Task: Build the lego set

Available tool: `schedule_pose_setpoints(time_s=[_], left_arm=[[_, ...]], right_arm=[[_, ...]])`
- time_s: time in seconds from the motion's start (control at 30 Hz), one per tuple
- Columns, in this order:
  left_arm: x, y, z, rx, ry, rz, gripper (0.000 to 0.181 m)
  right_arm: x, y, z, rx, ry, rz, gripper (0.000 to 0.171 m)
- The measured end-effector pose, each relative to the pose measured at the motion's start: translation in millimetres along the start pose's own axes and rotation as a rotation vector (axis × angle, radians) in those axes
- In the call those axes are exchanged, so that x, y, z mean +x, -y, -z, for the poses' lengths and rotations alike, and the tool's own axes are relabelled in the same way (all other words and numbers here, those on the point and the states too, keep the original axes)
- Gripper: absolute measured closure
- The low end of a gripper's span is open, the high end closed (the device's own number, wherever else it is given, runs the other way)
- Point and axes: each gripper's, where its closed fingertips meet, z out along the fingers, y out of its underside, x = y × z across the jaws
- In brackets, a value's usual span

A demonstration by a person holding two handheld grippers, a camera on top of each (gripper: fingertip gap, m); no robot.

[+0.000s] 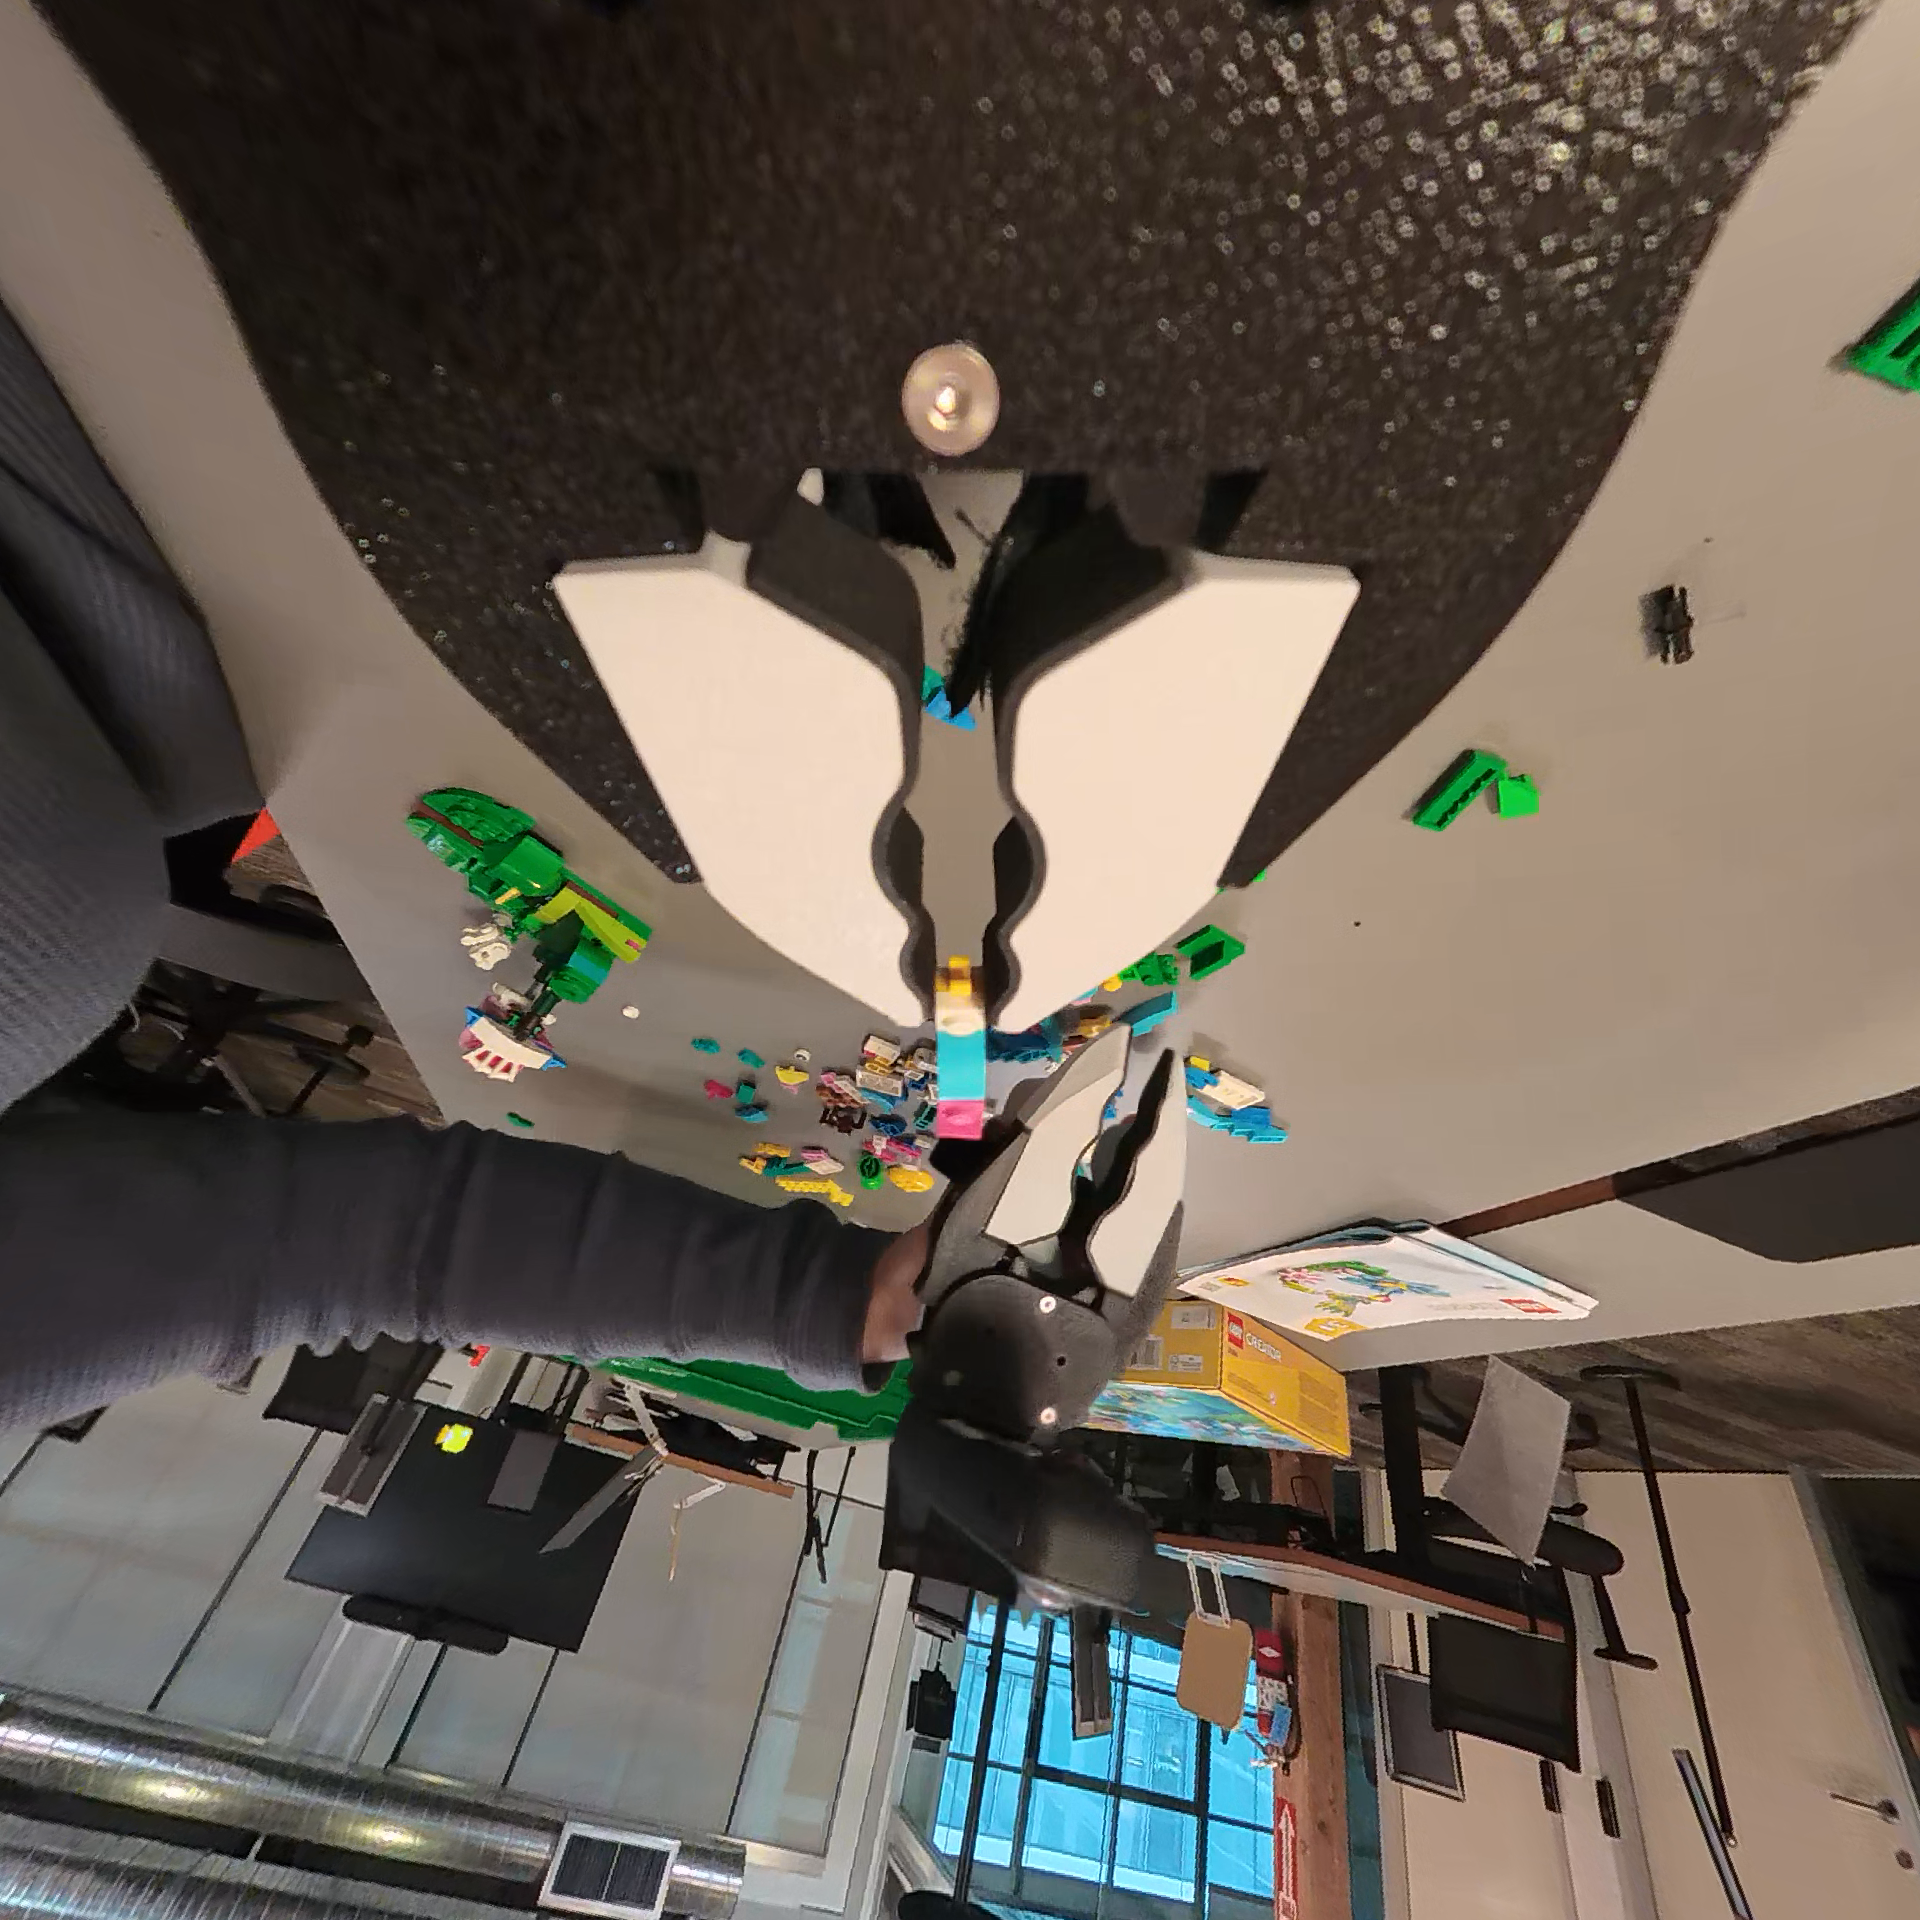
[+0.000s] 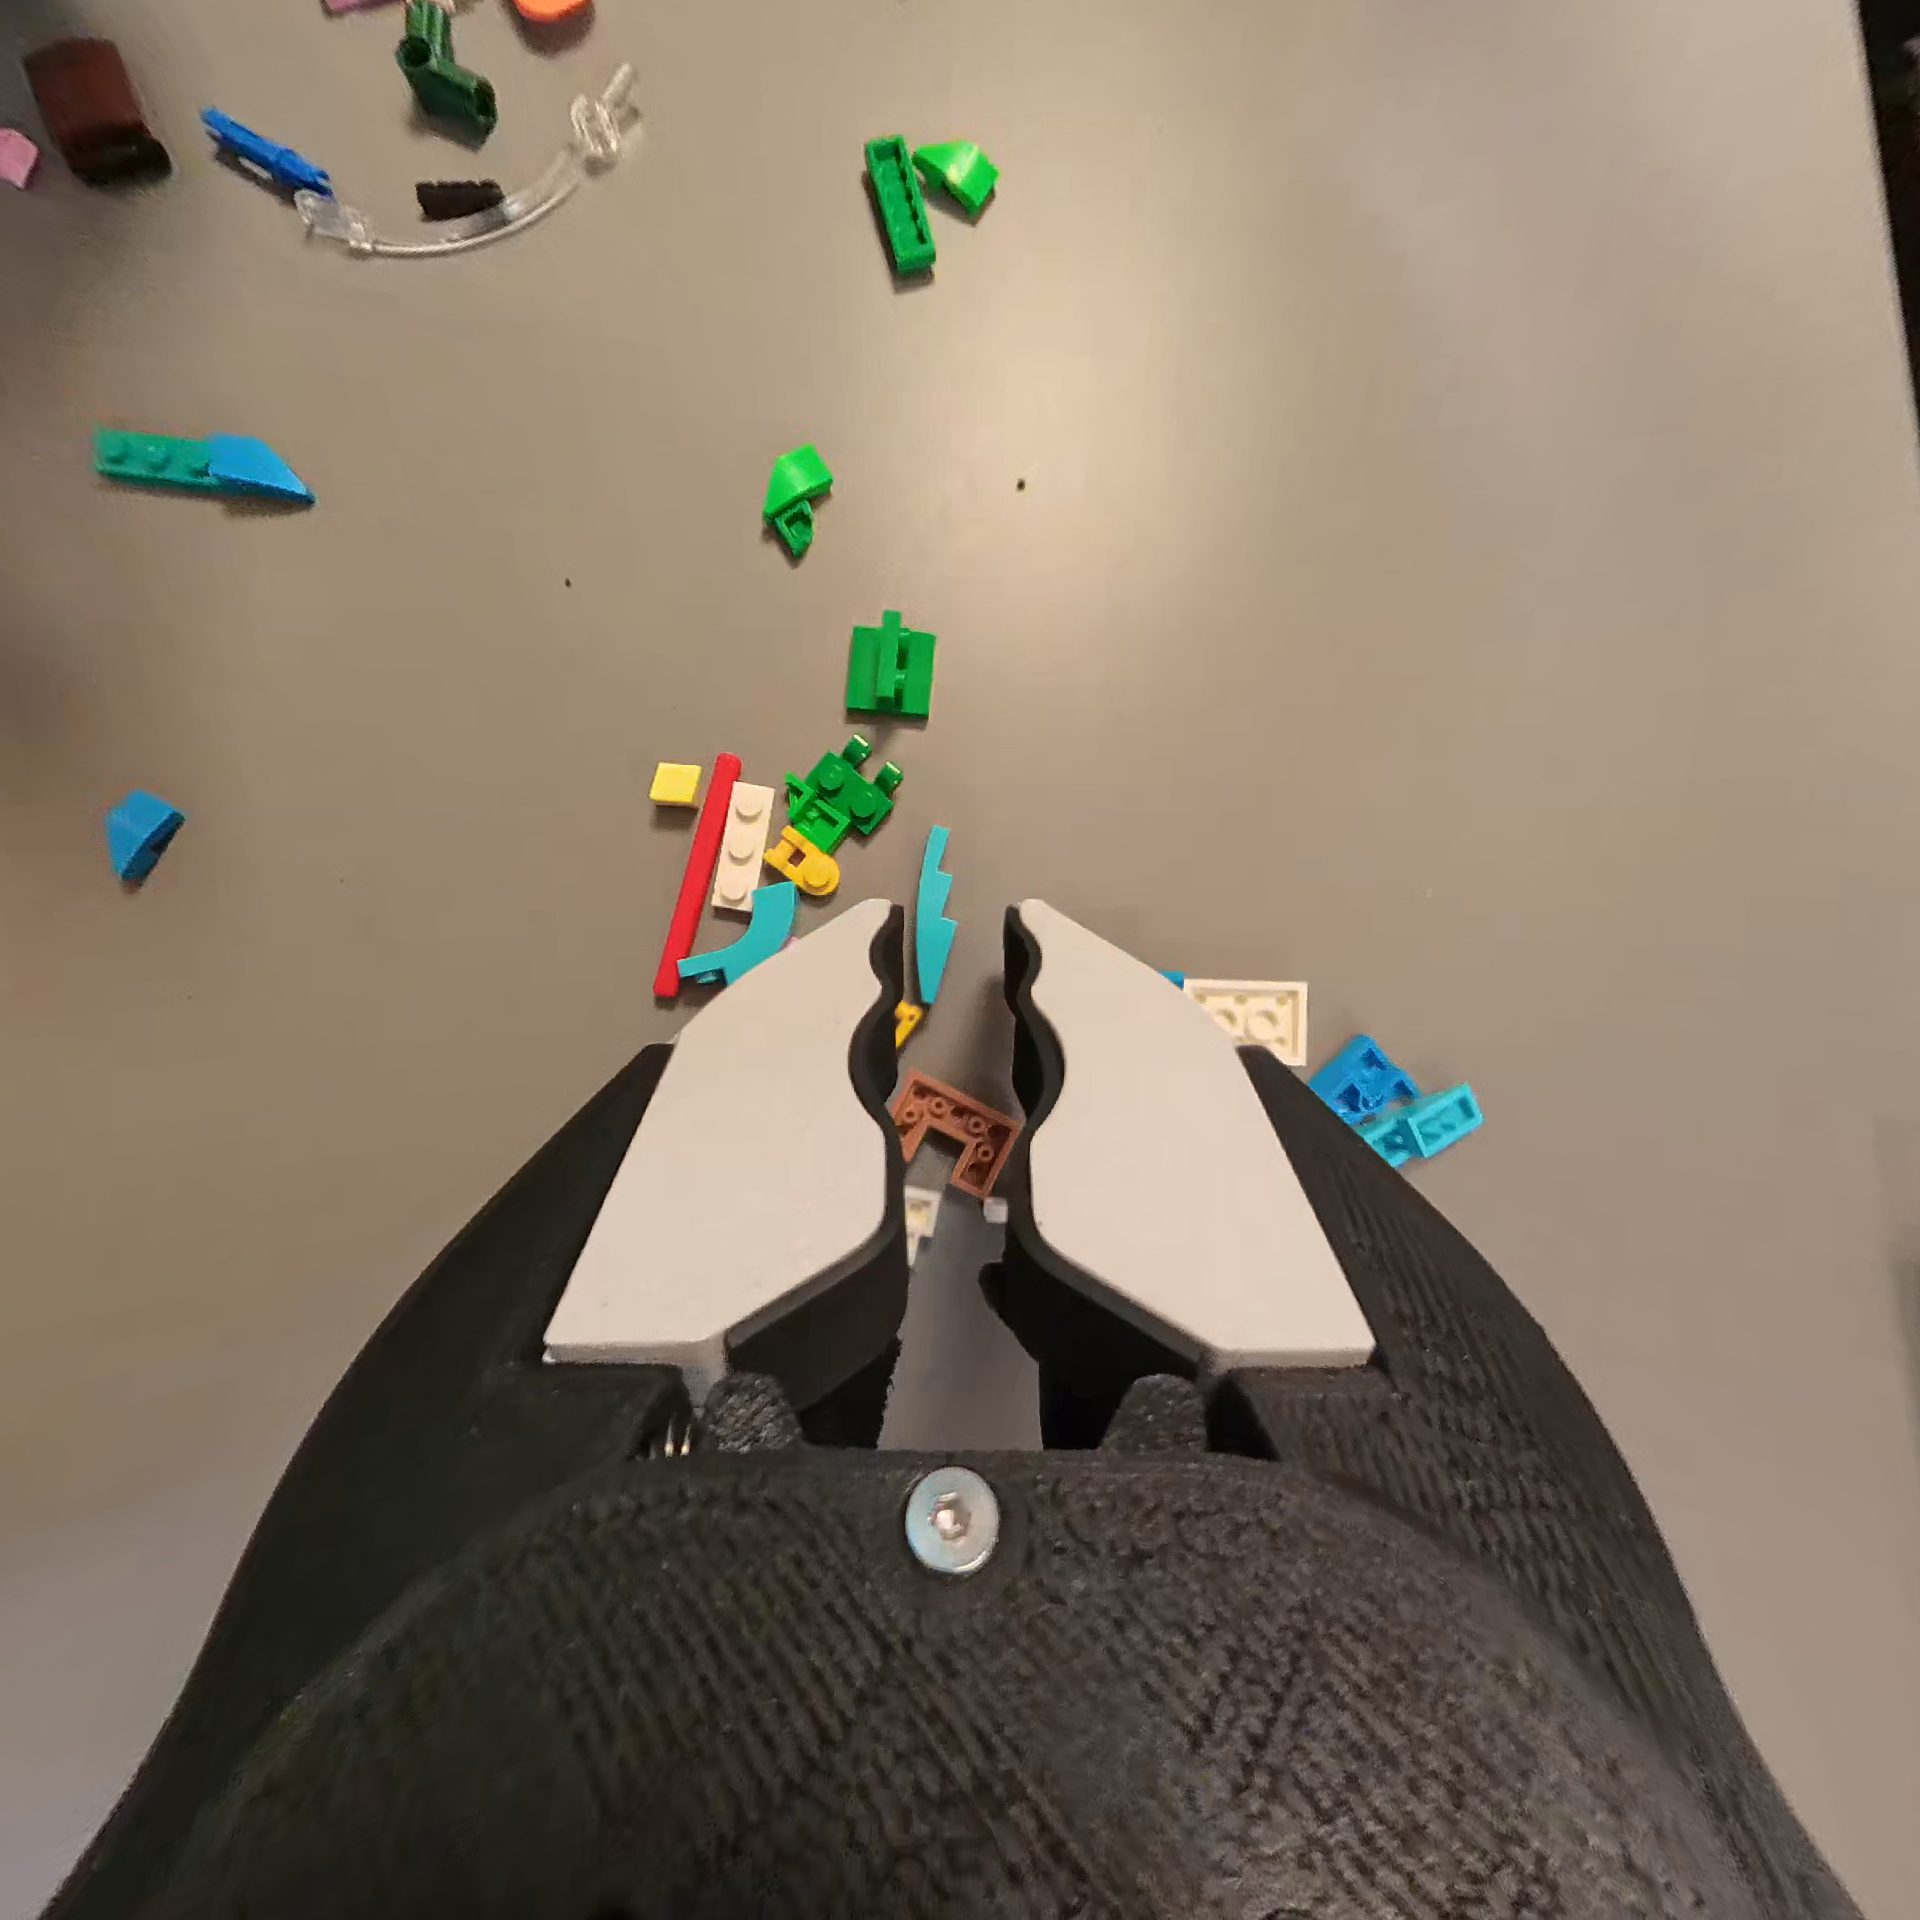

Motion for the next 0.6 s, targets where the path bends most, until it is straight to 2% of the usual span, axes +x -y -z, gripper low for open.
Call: schedule_pose_setpoints(time_s=[0.27, 0.37, 0.6], left_arm=[[-2.7, -2.7, 1.3, -0.001, -0.006, 0.021, 0.173], [-4.6, -3.7, 2.2, -0.001, 0.000, 0.023, 0.173], [-9.2, 1.6, 7.1, 0.024, 0.055, -0.060, 0.173]], right_arm=[[-6.1, -4.2, -8.3, -0.062, 0.067, 0.035, 0.165], [-3.4, -1.0, -7.2, -0.063, 0.038, 0.065, 0.165], [-18.3, 48.2, 5.1, 0.092, 0.007, 0.056, 0.165]])
